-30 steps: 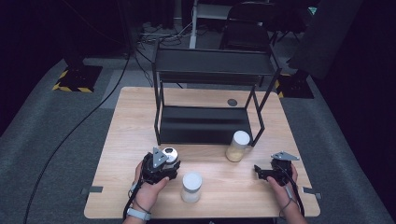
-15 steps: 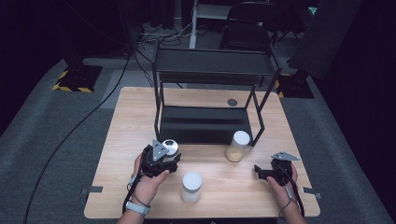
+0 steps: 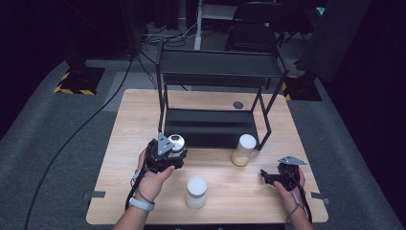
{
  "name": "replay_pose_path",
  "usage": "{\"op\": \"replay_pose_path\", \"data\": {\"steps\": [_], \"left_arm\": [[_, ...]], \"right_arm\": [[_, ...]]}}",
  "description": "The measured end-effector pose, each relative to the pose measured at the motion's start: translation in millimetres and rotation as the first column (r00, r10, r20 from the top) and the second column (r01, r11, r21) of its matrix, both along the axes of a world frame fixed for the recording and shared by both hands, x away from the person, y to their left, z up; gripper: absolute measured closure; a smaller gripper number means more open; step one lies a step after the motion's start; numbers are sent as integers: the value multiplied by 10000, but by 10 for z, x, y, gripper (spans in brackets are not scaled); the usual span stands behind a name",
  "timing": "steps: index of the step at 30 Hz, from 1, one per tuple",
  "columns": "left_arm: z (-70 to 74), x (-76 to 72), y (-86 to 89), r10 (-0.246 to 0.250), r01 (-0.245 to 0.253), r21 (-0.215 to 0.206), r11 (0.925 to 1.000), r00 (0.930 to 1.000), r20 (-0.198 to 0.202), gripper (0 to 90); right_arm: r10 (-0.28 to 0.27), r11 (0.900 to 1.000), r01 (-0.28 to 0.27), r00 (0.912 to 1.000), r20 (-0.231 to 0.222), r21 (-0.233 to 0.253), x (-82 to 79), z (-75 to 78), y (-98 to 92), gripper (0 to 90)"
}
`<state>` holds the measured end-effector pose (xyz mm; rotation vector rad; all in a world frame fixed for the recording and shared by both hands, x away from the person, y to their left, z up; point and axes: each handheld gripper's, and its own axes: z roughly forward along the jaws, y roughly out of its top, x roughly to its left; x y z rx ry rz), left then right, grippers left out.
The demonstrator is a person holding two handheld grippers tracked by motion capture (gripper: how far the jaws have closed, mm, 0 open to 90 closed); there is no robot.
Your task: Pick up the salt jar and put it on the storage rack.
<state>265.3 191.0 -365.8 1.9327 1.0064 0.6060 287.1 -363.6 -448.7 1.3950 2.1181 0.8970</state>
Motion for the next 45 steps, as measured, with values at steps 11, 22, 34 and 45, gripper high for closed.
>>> {"op": "replay_pose_path", "data": {"steps": [11,22,34,45], "left_arm": [[119,270,-80,-217,220,152,9996,9996,-183,305],[161,496,-165,-204,205,252,9995,9998,-73,305],[-41,791,-258,143,-141,204,9997,9999,-80,304],[-235,1059,-275,262,-267,-129,9996,9989,-378,304]], "right_arm": [[-16,10000,16,10000,5,-3,-2,-1,3,21],[-33,10000,33,10000,3,-1,-4,0,5,22],[-45,10000,45,10000,5,-3,-6,-1,7,22],[-45,10000,45,10000,5,-2,-6,-1,6,22]]}}
